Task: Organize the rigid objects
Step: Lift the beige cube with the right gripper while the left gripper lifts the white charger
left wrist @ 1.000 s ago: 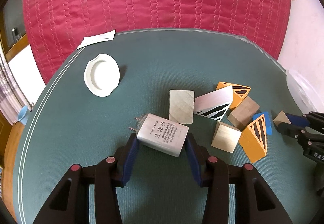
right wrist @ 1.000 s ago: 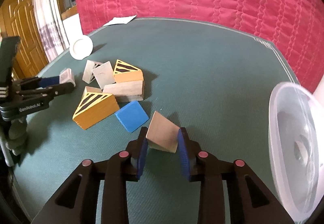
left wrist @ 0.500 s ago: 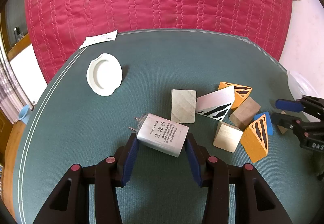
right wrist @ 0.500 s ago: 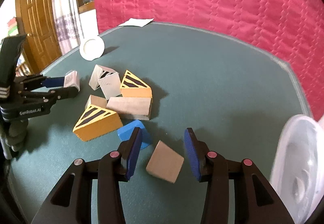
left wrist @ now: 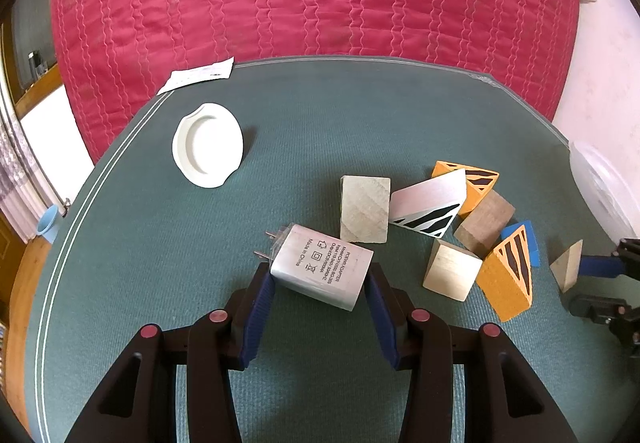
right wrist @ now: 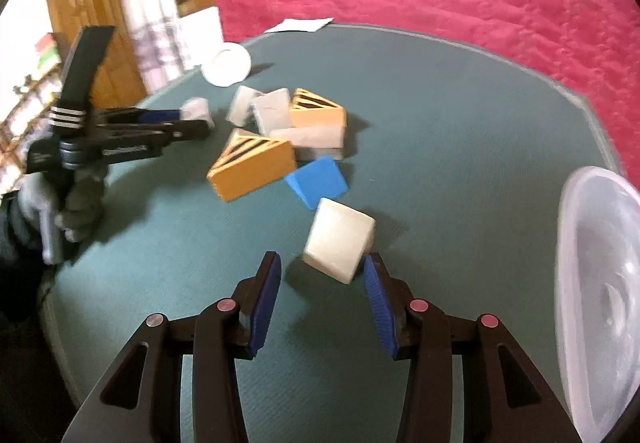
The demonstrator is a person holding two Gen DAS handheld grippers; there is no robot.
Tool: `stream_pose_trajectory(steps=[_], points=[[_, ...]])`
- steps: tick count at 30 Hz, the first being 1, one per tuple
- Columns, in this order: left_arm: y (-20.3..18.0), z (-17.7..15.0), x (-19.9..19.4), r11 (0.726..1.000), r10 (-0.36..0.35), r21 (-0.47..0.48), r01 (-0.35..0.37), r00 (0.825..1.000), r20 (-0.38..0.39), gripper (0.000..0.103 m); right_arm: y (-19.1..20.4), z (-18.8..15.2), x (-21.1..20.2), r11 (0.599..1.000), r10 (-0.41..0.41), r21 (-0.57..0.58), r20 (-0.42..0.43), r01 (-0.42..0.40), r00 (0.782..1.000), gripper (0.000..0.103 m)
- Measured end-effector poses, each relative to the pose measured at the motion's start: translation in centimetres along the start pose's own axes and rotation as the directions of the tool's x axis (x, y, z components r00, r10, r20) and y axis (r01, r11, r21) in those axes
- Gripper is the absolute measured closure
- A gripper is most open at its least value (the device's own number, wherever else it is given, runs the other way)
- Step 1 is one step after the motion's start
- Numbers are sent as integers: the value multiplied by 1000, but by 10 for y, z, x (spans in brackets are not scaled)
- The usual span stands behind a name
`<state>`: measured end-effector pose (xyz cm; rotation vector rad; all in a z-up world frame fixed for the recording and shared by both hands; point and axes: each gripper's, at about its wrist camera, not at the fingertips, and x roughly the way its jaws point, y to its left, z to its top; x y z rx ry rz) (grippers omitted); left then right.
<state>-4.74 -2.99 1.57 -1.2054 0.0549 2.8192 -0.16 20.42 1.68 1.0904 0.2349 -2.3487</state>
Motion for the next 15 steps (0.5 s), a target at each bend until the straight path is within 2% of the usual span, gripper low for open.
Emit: stream_pose_trajectory(steps=[2, 5, 8, 10, 11, 13, 15], points=[[0, 0, 0, 1000, 2, 0, -2, 1000, 0, 54, -2, 1, -1, 999, -3, 52, 13, 3, 1000, 58], [1, 0, 1, 1000, 2, -2, -2, 1000, -2, 54, -2, 7, 2, 993, -51, 107, 26, 48, 998, 58], [1, 0, 1, 1000, -1, -3, 1, 1000, -2, 54, 4, 10, 10, 986, -129, 103, 11, 128, 992, 58], [3, 0, 0, 1000, -4, -2, 4, 1000, -1, 54, 9, 13, 11, 984, -151, 100, 13, 149, 988, 58], [3, 0, 0, 1000, -7, -3, 7, 1000, 1, 54, 9, 13, 12, 981, -165, 102, 7, 164, 986, 59], [3, 0, -1, 1000, -8, -3, 8, 1000, 5, 54, 10, 13, 13, 976, -197, 97, 4, 195, 980, 68], [2, 0, -2, 1000, -12, -6, 12, 1000, 13, 54, 9, 12, 11, 976, -193, 107, 7, 192, 981, 68]])
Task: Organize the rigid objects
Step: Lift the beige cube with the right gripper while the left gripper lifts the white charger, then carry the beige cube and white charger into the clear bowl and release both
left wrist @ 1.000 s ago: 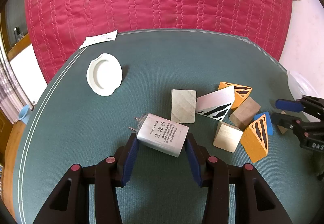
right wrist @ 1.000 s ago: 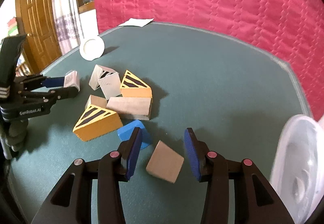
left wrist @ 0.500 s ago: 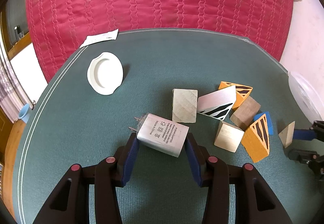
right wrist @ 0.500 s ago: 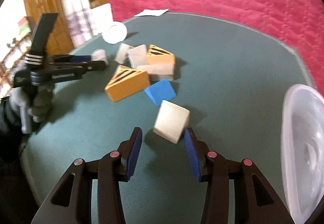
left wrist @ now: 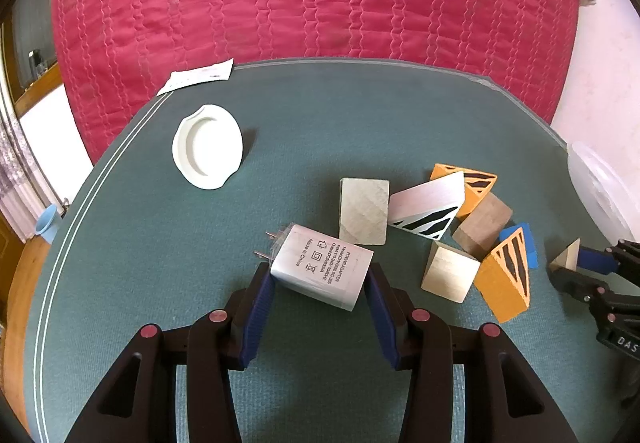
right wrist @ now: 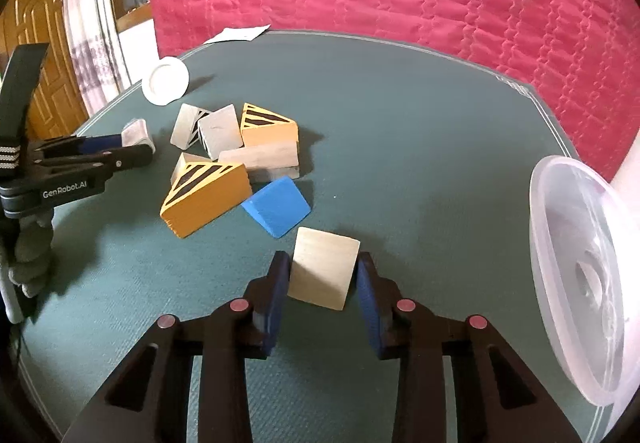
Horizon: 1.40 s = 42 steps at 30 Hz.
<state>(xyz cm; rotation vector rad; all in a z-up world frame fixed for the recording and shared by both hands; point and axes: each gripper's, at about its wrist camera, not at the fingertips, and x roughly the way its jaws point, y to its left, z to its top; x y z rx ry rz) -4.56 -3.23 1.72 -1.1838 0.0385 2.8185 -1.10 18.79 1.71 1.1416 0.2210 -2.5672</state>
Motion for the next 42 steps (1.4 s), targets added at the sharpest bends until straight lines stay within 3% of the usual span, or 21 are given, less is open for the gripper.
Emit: stream_pose_trajectory(steps=[11, 19, 30, 38, 42], points=[[0, 3, -4, 1000, -13, -18, 13, 1000, 19, 54, -22, -7, -35, 994, 31, 103, 93, -41, 995, 68], [-13, -3, -14, 999, -36, -2, 36, 999, 20, 54, -70, -19, -65, 973, -51, 232, 149, 16, 987, 68], [-46, -3, -29, 995, -90, 32, 90, 996, 28, 54, -154, -42, -96, 892, -214, 434, 165, 124, 963, 68], [-78, 1, -36, 988, -137, 80, 134, 990, 24, 54, -193, -54, -95, 828, -292, 532, 140, 177, 946, 67], [-93, 5, -35, 980, -175, 94, 174, 984, 8, 54, -199, -59, -96, 813, -308, 553, 143, 182, 941, 52]])
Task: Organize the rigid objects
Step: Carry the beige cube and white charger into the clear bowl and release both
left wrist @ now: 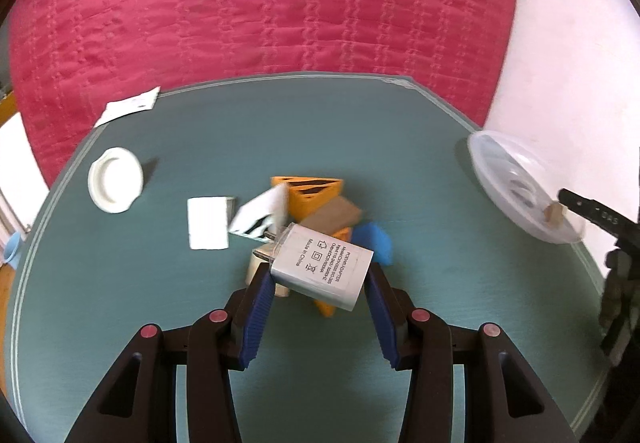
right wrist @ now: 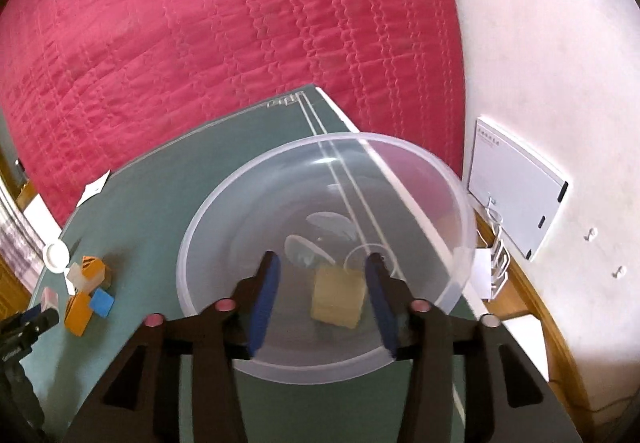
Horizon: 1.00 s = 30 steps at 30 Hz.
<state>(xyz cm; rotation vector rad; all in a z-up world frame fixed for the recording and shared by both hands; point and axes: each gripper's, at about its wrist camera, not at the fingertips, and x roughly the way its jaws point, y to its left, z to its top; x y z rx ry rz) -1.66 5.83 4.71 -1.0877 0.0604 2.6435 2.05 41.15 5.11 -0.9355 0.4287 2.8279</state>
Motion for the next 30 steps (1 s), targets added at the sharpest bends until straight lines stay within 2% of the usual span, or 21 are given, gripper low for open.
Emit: stream_pose_trajectory(steps=[5, 8, 16, 20, 23, 30], points=[[-29, 11, 0, 998, -40, 58, 40, 999, 11, 54, -5, 1, -11, 999, -32, 24, 54, 31, 998, 51], [-46, 18, 1, 994, -68, 90, 66, 998, 16, 54, -12, 1, -16, 995, -84, 67, 79, 79, 993, 51], [-103, 36, 19, 970, -133, 205, 131, 991, -2, 54, -27, 3, -26, 980, -165, 134, 116, 149, 979, 50], [-130, 43, 31, 951, -170, 257, 170, 985, -22, 54, -26, 2, -28, 979, -174, 131, 132, 157, 976, 49], [-151, 47, 40, 934, -197, 297, 196, 980, -27, 54, -26, 2, -29, 978, -178, 137, 144, 159, 973, 44], [-185, 54, 59, 913, -235, 331, 237, 971, -47, 54, -29, 1, -29, 976, -181, 150, 147, 159, 972, 44]])
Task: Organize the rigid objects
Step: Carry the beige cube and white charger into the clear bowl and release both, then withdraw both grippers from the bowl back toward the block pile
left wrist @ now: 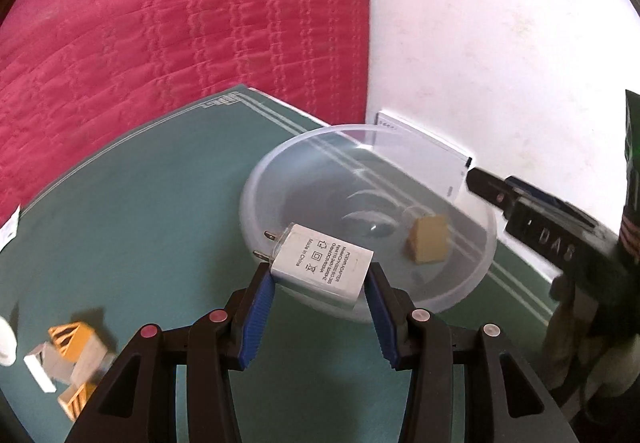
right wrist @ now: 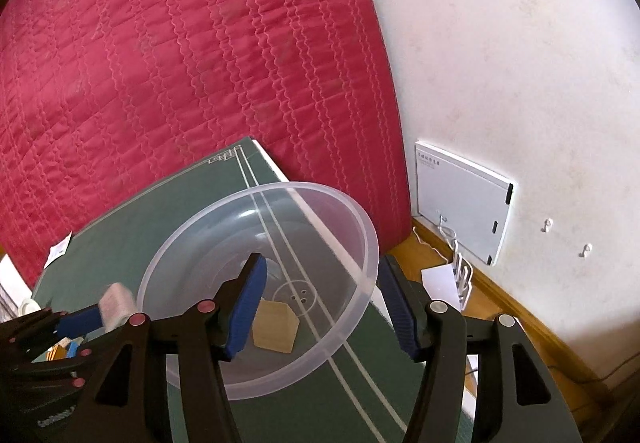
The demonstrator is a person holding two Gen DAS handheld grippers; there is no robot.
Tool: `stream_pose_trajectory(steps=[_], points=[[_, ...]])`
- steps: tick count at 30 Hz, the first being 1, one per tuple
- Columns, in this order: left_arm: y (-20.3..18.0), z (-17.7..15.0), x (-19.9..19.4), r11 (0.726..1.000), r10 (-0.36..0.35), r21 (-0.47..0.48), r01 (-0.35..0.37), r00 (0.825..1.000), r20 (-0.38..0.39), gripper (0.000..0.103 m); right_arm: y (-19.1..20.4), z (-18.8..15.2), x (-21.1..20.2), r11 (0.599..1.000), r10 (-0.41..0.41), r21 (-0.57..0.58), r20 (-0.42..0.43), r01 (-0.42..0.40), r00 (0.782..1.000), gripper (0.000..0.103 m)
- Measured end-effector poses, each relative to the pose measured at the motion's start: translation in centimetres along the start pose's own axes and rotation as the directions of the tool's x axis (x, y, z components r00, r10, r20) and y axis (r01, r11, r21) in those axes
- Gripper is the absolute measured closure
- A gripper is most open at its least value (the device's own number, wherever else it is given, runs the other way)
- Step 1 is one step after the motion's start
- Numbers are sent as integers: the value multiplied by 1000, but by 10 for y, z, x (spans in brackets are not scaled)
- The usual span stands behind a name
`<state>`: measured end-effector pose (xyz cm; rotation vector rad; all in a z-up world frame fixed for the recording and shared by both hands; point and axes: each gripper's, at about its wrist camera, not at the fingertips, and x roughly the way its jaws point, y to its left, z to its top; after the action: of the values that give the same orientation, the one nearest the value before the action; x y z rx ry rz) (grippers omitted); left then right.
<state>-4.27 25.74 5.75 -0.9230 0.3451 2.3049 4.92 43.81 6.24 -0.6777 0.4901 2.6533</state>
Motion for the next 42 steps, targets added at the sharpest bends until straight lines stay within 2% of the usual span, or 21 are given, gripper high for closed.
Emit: stream_pose_trajectory(steps=[2, 3, 4, 6, 8, 15, 20, 32, 40, 42], points=[[-6, 4, 6, 1000, -18, 3, 18, 1000, 3, 53, -1, 0, 0, 1000, -2, 1, 2, 2, 1000, 44], [-8, 6, 8, 1000, -29, 2, 29, 1000, 4, 49, -1, 0, 0, 1000, -5, 0, 4, 5, 1000, 44], [-9, 7, 8, 999, -39, -1, 39, 999, 8, 45, -1, 0, 0, 1000, -8, -1, 7, 8, 1000, 44], [-9, 8, 7, 999, -48, -11, 48, 998, 28, 28, -1, -1, -1, 1000, -13, -3, 14, 13, 1000, 44], [-7, 7, 5, 999, -33, -15, 33, 998, 45, 22, -1, -1, -1, 1000, -15, -4, 17, 15, 1000, 44], [24, 0, 7, 995, 60, -85, -59, 998, 5, 21, 1, -2, -4, 999, -24, -26, 33, 25, 999, 44], [41, -9, 5, 987, 94, -128, -97, 995, -29, 17, 3, -3, -7, 999, -31, -37, 47, 32, 998, 41], [52, -25, -21, 978, 166, -126, -165, 986, -3, 14, 10, -6, -16, 996, -43, -80, 86, 50, 995, 37], [84, -34, -40, 959, 223, -179, -220, 975, -1, 14, 27, -11, -28, 985, -56, -152, 138, 77, 989, 32], [94, -35, -46, 950, 249, -193, -245, 968, -4, 9, 32, -13, -30, 982, -53, -170, 147, 78, 988, 31]])
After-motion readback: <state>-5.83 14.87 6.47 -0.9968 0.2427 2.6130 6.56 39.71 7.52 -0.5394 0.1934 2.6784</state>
